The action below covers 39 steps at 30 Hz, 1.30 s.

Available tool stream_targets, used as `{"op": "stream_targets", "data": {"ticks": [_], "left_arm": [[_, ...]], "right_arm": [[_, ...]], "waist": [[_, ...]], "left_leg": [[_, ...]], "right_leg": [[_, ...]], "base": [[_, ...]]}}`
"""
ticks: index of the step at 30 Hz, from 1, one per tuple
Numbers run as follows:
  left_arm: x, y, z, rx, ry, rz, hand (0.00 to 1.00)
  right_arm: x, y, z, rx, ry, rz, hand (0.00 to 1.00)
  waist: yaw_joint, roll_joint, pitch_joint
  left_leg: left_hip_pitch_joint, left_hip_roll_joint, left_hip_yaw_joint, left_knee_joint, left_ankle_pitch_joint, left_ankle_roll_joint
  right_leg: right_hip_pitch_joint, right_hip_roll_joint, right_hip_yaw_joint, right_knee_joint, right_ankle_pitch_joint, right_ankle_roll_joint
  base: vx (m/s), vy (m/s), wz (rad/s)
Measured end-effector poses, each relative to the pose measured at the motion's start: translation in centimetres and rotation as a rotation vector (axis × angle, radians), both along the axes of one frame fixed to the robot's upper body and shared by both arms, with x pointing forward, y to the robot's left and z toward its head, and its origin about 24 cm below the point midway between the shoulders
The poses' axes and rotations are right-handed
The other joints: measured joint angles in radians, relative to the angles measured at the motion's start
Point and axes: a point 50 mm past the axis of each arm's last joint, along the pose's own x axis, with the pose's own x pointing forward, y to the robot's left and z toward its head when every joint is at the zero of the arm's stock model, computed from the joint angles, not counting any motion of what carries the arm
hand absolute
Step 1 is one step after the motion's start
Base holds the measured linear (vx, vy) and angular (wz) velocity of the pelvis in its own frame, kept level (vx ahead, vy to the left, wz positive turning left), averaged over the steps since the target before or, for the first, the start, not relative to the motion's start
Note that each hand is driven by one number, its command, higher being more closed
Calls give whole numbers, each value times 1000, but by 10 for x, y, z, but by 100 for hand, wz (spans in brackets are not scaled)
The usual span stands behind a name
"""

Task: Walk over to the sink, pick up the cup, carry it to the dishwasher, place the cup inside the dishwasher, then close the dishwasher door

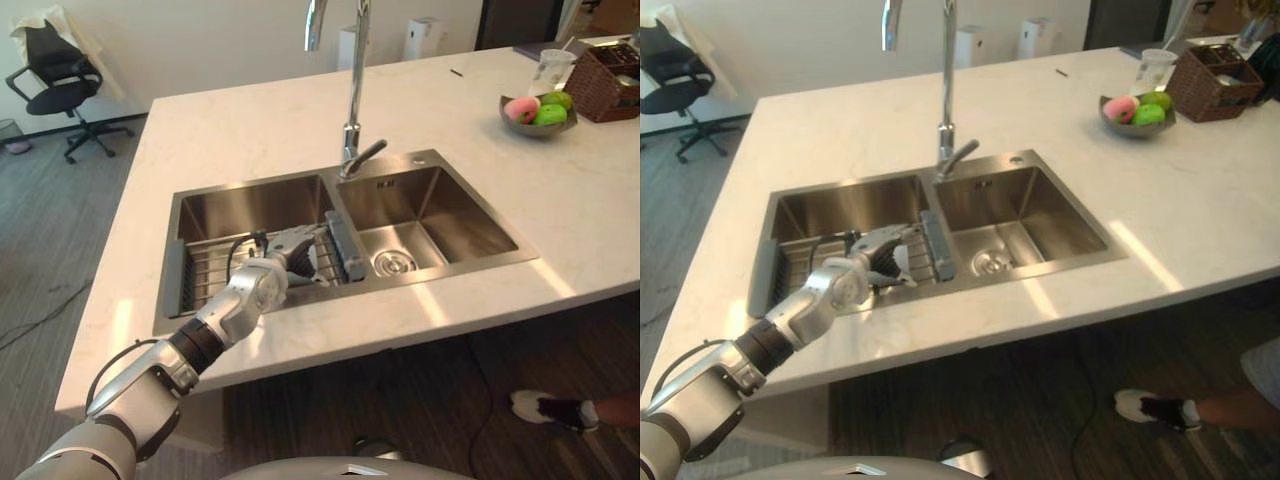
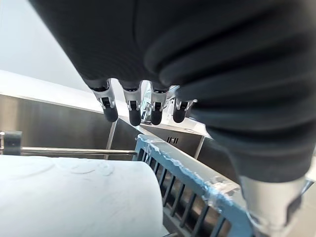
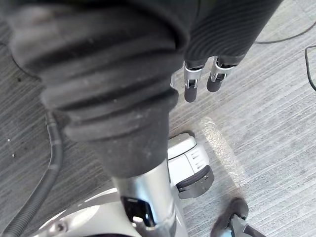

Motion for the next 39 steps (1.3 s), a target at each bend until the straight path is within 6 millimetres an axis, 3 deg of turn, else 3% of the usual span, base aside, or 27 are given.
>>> {"op": "stream_targets", "data": {"ticks": [13, 39], "left_arm": [[7, 14, -13, 107, 24, 104, 0], [16, 35, -16, 219, 2, 199, 0]], "right_arm": [[0, 1, 1, -4, -26, -16, 0], [3, 0, 2, -25, -21, 59, 0]], "waist": [[-28, 18, 11], [-28, 22, 13]], "left_leg": [[0, 0, 13, 0, -6, -3], [-12, 0, 8, 0, -13, -7]], "right_leg": [[-6, 1, 10, -1, 1, 2], [-10, 2, 1, -10, 2, 5]], "base": [[-1, -2, -1], [1, -2, 0]]}}
